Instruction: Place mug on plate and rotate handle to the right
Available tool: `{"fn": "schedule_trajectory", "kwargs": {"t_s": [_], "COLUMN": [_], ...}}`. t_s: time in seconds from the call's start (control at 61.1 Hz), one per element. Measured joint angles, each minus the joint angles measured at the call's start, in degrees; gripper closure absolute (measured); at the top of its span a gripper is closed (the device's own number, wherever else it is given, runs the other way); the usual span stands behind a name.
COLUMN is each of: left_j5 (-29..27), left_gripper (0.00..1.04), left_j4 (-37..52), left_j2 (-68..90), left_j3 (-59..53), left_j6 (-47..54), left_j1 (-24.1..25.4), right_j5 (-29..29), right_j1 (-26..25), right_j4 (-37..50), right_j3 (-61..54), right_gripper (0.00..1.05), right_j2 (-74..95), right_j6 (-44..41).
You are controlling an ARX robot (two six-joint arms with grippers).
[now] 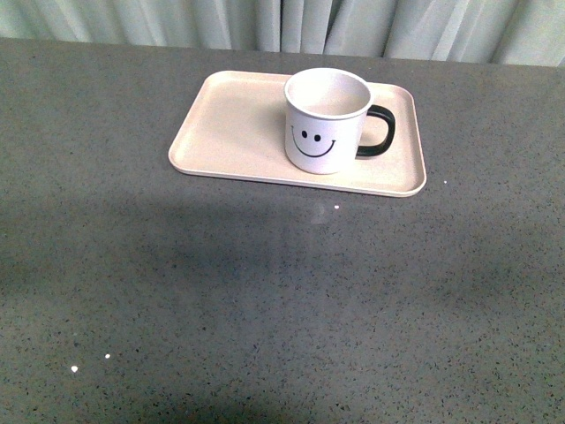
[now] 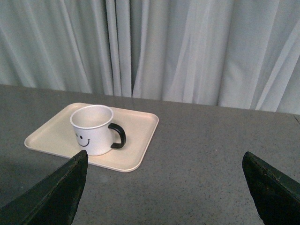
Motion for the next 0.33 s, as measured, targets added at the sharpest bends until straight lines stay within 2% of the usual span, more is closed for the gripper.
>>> {"fn": "schedule_trajectory", "kwargs": {"t_s": [0.328], "left_j5": [0.0], "left_gripper": [0.09], "left_j4": [0.0], "left_j2": [0.0], "left_j3": [0.0], "left_j6": [0.02], "left_j1": [0.0], "right_j5": [0.0], "right_j1": [0.0], "right_j4": [0.0], "right_j3": [0.0], "right_gripper": [0.09], "right_j2": [0.0], "right_j6": [0.0]}}
